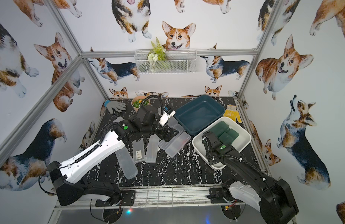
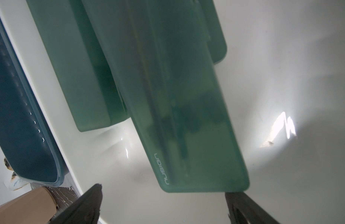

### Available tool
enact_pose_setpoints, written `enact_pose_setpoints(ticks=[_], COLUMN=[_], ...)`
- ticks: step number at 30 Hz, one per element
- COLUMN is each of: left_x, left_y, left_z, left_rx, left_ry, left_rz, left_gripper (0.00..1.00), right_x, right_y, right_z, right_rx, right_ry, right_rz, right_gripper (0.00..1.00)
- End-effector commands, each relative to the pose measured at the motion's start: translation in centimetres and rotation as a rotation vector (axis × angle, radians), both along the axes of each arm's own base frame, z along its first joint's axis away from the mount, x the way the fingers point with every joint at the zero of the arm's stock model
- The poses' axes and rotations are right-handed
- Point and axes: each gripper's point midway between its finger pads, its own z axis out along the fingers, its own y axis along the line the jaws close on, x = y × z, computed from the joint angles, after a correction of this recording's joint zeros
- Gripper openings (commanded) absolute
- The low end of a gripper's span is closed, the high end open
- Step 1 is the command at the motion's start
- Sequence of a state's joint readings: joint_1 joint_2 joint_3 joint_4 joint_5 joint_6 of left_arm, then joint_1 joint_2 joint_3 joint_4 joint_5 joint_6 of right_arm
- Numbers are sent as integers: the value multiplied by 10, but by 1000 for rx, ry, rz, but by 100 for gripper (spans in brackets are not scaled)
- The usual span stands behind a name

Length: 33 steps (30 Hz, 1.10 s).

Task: Place the pencil cases by color into the storage box
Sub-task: Place the pencil case at the storage box.

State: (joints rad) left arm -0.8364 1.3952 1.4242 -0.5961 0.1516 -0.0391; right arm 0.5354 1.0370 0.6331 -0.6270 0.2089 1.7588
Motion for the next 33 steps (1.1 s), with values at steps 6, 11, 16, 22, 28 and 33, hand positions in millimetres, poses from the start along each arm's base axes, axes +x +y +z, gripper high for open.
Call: enact_pose_setpoints(ticks=[6, 11, 16, 22, 28, 33], left_x=[1, 2, 2, 3, 7, 25], left_y=[-4, -4, -4, -3, -6, 4], left_z=[6, 5, 4, 4, 1, -1], left_rx=[-19, -16, -11, -10, -16, -59], left_ry=[-4, -4, 0, 4, 34, 111], left_rz=[-5, -4, 0, 9, 28, 125], left_gripper=[96, 96, 96, 96, 96, 96], right_x=[25, 37, 48, 57, 66, 75], right_y=[-12, -13, -16, -28, -33, -29], right_z=[9, 12, 9, 9, 12, 41], right_rx=[177, 179, 172, 163, 157, 83], right_ry=[-53, -64, -55, -68, -73, -110], right_rz=[-337, -339, -339, -361, -333, -177], right_gripper=[100, 100, 100, 100, 100, 100])
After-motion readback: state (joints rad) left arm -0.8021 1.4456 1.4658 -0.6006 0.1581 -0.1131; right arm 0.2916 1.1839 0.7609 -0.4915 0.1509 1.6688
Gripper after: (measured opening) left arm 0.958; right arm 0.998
